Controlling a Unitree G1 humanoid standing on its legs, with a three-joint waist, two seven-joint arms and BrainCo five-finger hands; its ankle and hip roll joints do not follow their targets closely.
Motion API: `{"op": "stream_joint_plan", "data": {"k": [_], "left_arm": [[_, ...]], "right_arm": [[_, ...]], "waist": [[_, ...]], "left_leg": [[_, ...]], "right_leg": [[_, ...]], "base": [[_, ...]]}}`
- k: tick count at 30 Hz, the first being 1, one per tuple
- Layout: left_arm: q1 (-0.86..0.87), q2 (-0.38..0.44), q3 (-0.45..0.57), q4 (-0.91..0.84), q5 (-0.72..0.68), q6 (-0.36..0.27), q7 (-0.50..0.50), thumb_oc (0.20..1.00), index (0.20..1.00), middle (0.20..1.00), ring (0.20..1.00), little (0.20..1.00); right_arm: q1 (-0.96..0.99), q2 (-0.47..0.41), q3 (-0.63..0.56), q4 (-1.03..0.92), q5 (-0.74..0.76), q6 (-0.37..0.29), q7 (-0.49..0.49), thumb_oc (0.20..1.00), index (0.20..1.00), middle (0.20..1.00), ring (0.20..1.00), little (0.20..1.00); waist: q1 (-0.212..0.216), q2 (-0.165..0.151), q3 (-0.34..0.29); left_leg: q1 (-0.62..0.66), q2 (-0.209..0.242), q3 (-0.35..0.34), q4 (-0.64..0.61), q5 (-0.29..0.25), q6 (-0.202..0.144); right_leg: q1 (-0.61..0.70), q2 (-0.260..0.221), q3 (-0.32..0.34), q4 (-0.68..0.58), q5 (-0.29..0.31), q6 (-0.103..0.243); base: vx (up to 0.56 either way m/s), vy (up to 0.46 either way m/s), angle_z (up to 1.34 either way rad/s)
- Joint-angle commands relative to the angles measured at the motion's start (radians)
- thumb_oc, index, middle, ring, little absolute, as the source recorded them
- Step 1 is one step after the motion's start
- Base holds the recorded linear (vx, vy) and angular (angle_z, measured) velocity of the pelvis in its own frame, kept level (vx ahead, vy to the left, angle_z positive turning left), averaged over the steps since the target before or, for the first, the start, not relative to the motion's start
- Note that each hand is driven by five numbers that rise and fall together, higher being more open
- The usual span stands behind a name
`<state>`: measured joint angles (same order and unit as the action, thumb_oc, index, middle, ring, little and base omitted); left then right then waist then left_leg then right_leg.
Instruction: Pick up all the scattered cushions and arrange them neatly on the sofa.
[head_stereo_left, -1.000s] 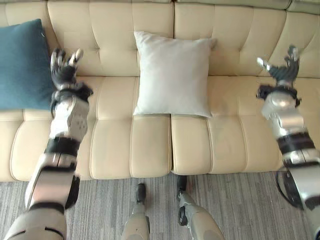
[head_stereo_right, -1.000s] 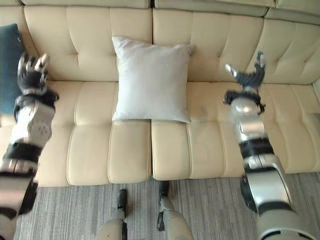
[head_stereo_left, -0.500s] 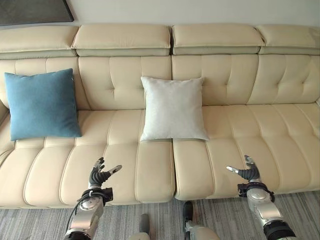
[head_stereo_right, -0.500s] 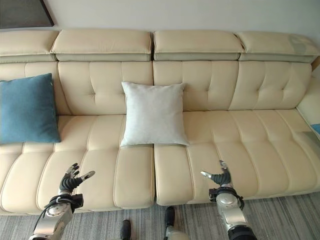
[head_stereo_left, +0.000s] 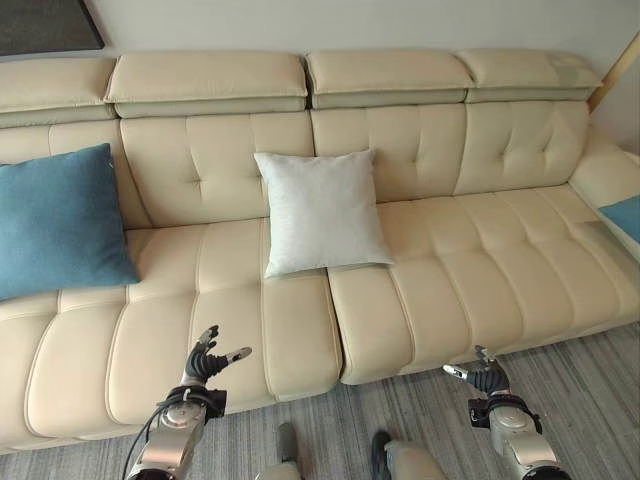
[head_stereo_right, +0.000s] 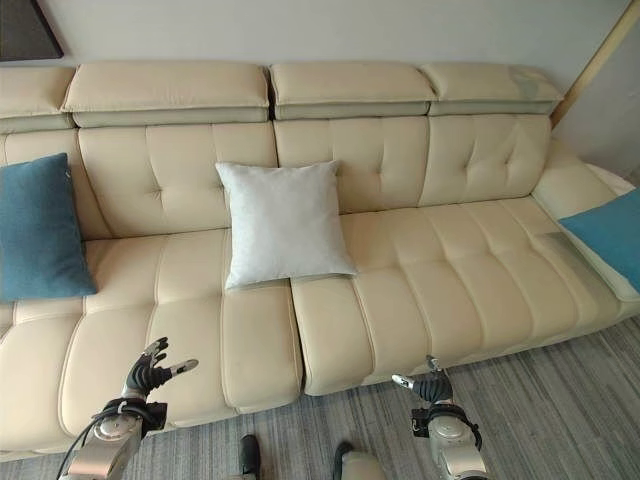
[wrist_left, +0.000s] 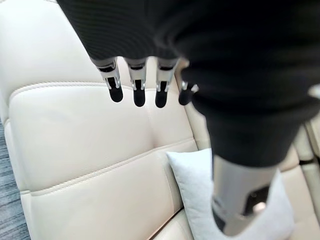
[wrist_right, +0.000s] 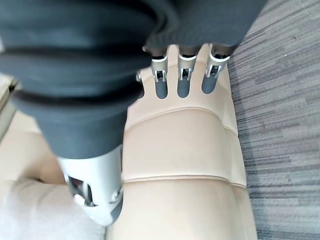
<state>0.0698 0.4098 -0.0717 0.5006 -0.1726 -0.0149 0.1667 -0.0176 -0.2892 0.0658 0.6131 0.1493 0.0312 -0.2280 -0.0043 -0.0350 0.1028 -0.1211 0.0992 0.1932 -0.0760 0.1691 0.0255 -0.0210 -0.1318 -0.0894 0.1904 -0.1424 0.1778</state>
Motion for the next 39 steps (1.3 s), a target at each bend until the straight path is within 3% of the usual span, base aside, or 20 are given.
{"op": "stream_joint_plan", "data": {"k": [1,5,8,9,12,13,15,16,20,26,31,34,35,38,39], "left_arm": [[-0.03,0.005,0.033,-0.032,0.014,-0.037,0.014,1.0,1.0,1.0,1.0,1.0],[-0.046,-0.009,0.029,-0.031,-0.013,-0.038,0.032,1.0,1.0,1.0,1.0,1.0],[-0.052,-0.014,0.024,-0.036,-0.012,-0.036,0.033,1.0,1.0,1.0,1.0,1.0],[-0.069,-0.023,0.017,-0.039,-0.023,-0.041,0.041,1.0,1.0,1.0,1.0,1.0],[-0.071,-0.032,0.008,-0.049,-0.024,-0.042,0.035,1.0,1.0,1.0,1.0,1.0],[-0.071,-0.032,0.008,-0.049,-0.024,-0.042,0.035,1.0,1.0,1.0,1.0,1.0],[-0.07,-0.038,0.003,-0.053,-0.025,-0.043,0.029,1.0,1.0,1.0,1.0,1.0],[-0.062,-0.048,-0.003,-0.053,-0.04,-0.044,0.03,1.0,1.0,1.0,1.0,1.0],[-0.038,-0.067,-0.021,-0.052,-0.024,-0.028,0.021,1.0,1.0,1.0,1.0,1.0],[-0.014,-0.063,-0.024,-0.072,-0.001,-0.018,0.005,1.0,1.0,1.0,1.0,1.0],[-0.016,-0.061,-0.032,-0.059,0.019,-0.008,-0.007,1.0,1.0,1.0,1.0,1.0],[-0.024,-0.054,-0.035,-0.064,0.027,-0.004,-0.013,1.0,1.0,1.0,1.0,1.0],[-0.028,-0.055,-0.032,-0.062,0.026,-0.006,-0.011,1.0,1.0,1.0,1.0,1.0],[-0.04,-0.051,-0.028,-0.073,0.031,-0.004,-0.012,1.0,1.0,1.0,1.0,1.0],[-0.04,-0.052,-0.028,-0.073,0.031,-0.005,-0.012,1.0,1.0,1.0,1.0,1.0]], "right_arm": [[-0.062,-0.01,-0.023,-0.024,0.056,-0.05,-0.025,1.0,1.0,1.0,1.0,1.0],[-0.066,-0.02,-0.004,-0.046,0.062,-0.055,-0.034,1.0,1.0,1.0,1.0,1.0],[-0.063,-0.028,0.005,-0.055,0.056,-0.056,-0.035,1.0,1.0,1.0,1.0,1.0],[-0.073,-0.036,0.014,-0.051,0.059,-0.057,-0.041,1.0,1.0,1.0,1.0,1.0],[-0.076,-0.035,0.026,-0.059,0.06,-0.056,-0.029,1.0,1.0,1.0,1.0,1.0],[-0.076,-0.035,0.026,-0.059,0.06,-0.056,-0.029,1.0,1.0,1.0,1.0,1.0],[-0.081,-0.035,0.035,-0.062,0.062,-0.058,-0.021,1.0,1.0,1.0,1.0,1.0],[-0.079,-0.031,0.035,-0.07,0.061,-0.058,-0.016,1.0,1.0,1.0,1.0,1.0],[-0.06,-0.028,0.026,-0.068,0.048,-0.055,-0.016,1.0,1.0,1.0,1.0,1.0],[-0.037,-0.021,0.021,-0.07,0.039,-0.044,-0.005,1.0,1.0,1.0,1.0,1.0],[-0.015,-0.003,0.01,-0.067,0.039,-0.035,-0.006,1.0,1.0,1.0,1.0,1.0],[0.007,0.015,-0.007,-0.079,0.037,-0.026,-0.016,1.0,1.0,1.0,1.0,1.0],[0.004,0.019,-0.007,-0.079,0.037,-0.028,-0.017,1.0,1.0,1.0,1.0,1.0],[-0.003,0.02,-0.011,-0.095,0.03,-0.029,-0.023,1.0,1.0,1.0,1.0,1.0],[-0.003,0.02,-0.011,-0.095,0.03,-0.029,-0.023,1.0,1.0,1.0,1.0,1.0]], "waist": [[0.028,-0.017,-0.011],[0.028,-0.008,0.019],[0.024,0.0,0.037],[0.027,-0.002,0.064],[0.012,-0.028,0.068],[0.011,-0.027,0.067],[0.002,-0.044,0.062],[-0.01,-0.035,0.05],[-0.033,-0.002,0.004],[-0.04,0.005,-0.011],[-0.063,0.007,-0.004],[-0.089,0.018,0.031],[-0.088,0.02,0.035],[-0.087,0.026,0.046],[-0.087,0.026,0.047]], "left_leg": [[-0.014,-0.039,0.008,-0.004,-0.079,-0.066],[-0.055,0.005,-0.002,0.01,-0.01,-0.108],[-0.073,0.017,-0.018,0.019,0.01,-0.121],[-0.102,0.012,-0.051,0.075,0.002,-0.131],[-0.086,-0.013,-0.089,0.185,-0.108,-0.102],[-0.09,-0.013,-0.09,0.185,-0.106,-0.101],[-0.051,-0.034,-0.109,0.275,-0.214,-0.09],[-0.002,-0.034,-0.114,0.263,-0.242,-0.09],[0.091,-0.032,-0.112,0.099,-0.21,-0.089],[0.137,-0.05,-0.1,0.035,-0.206,-0.079],[0.155,-0.069,-0.067,0.006,-0.206,-0.061],[0.166,-0.074,0.011,0.005,-0.222,-0.038],[0.163,-0.071,0.036,0.006,-0.224,-0.037],[0.184,-0.051,0.14,0.007,-0.233,-0.046],[0.185,-0.051,0.14,0.007,-0.233,-0.046]], "right_leg": [[0.081,0.034,-0.025,-0.174,0.024,-0.039],[0.093,0.092,-0.021,-0.221,0.007,-0.082],[0.091,0.109,-0.036,-0.217,0.003,-0.094],[0.075,0.106,-0.045,-0.201,0.007,-0.105],[0.044,0.075,-0.06,-0.185,0.038,-0.103],[0.041,0.076,-0.061,-0.185,0.04,-0.103],[0.022,0.053,-0.056,-0.188,0.058,-0.104],[0.014,0.055,-0.062,-0.197,0.06,-0.101],[0.007,0.073,-0.068,-0.208,0.07,-0.094],[0.015,0.06,-0.063,-0.22,0.091,-0.074],[-0.018,0.037,-0.032,-0.193,0.118,-0.05],[-0.086,0.011,-0.019,-0.1,0.122,-0.022],[-0.103,-0.003,-0.045,-0.083,0.128,-0.02],[-0.124,-0.071,-0.23,-0.033,0.136,-0.029],[-0.124,-0.071,-0.23,-0.032,0.135,-0.029]], "base": [[-0.16,-0.198,-0.49],[-0.19,-0.203,-0.2],[-0.21,-0.149,0.16],[-0.27,-0.087,0.23],[-0.21,-0.054,0.36],[-0.11,-0.01,0.23],[-0.13,0.03,0.03],[-0.08,0.103,-0.02],[0.03,0.133,0.22],[-0.02,0.116,0.03],[-0.08,0.126,-0.28],[-0.17,0.142,-0.7],[-0.1,0.047,-1.04],[-0.04,0.0,-1.43],[0.07,-0.014,-1.01]]}}
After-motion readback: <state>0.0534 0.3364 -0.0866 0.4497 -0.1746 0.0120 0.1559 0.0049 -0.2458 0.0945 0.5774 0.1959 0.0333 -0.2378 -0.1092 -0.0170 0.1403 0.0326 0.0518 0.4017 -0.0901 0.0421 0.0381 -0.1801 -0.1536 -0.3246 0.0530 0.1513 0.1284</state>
